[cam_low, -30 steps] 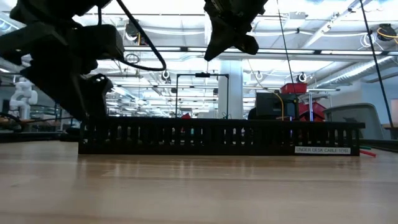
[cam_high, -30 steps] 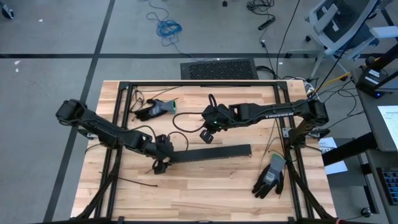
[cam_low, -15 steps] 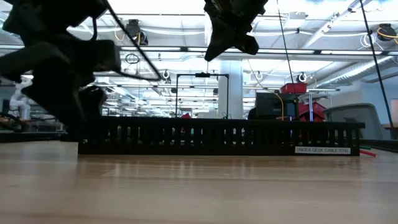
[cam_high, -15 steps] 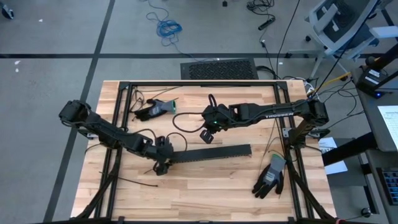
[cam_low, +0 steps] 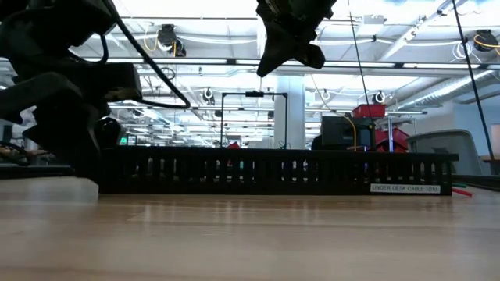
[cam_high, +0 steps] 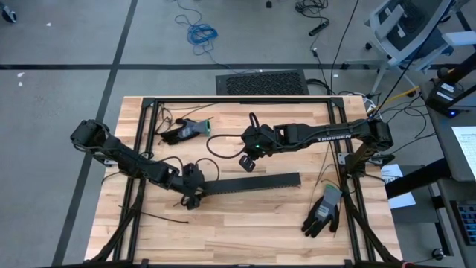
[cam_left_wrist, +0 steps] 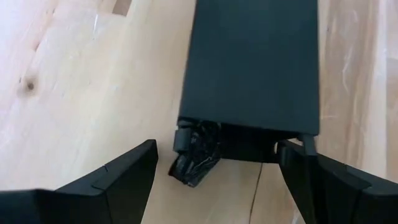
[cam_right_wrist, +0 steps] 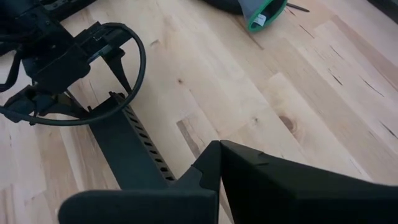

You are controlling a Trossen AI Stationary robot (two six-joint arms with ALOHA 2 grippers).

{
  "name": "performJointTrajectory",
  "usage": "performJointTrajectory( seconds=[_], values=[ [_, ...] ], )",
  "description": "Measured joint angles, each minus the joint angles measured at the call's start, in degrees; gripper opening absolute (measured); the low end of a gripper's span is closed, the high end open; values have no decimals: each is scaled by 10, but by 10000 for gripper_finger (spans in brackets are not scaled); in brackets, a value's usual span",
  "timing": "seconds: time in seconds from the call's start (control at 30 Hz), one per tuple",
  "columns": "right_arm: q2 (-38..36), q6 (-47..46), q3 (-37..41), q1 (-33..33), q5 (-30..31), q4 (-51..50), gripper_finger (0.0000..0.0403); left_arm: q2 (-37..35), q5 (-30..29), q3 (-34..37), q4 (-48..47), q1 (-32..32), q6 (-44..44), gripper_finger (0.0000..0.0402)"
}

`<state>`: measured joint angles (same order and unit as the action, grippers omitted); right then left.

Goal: Ziptie cables
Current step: Close the black cable duct

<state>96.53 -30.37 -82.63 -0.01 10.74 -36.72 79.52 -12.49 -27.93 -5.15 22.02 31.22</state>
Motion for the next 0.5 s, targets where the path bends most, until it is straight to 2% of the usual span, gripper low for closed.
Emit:
performJointTrajectory(
  seconds=[0.23, 0.5],
  values=[
    [0, -4, 0, 0, 0, 0, 0, 1, -8, 2, 8, 3, -14, 326],
    [0, -4, 0, 0, 0, 0, 0, 43, -16, 2, 46, 3, -36, 326]
  ],
)
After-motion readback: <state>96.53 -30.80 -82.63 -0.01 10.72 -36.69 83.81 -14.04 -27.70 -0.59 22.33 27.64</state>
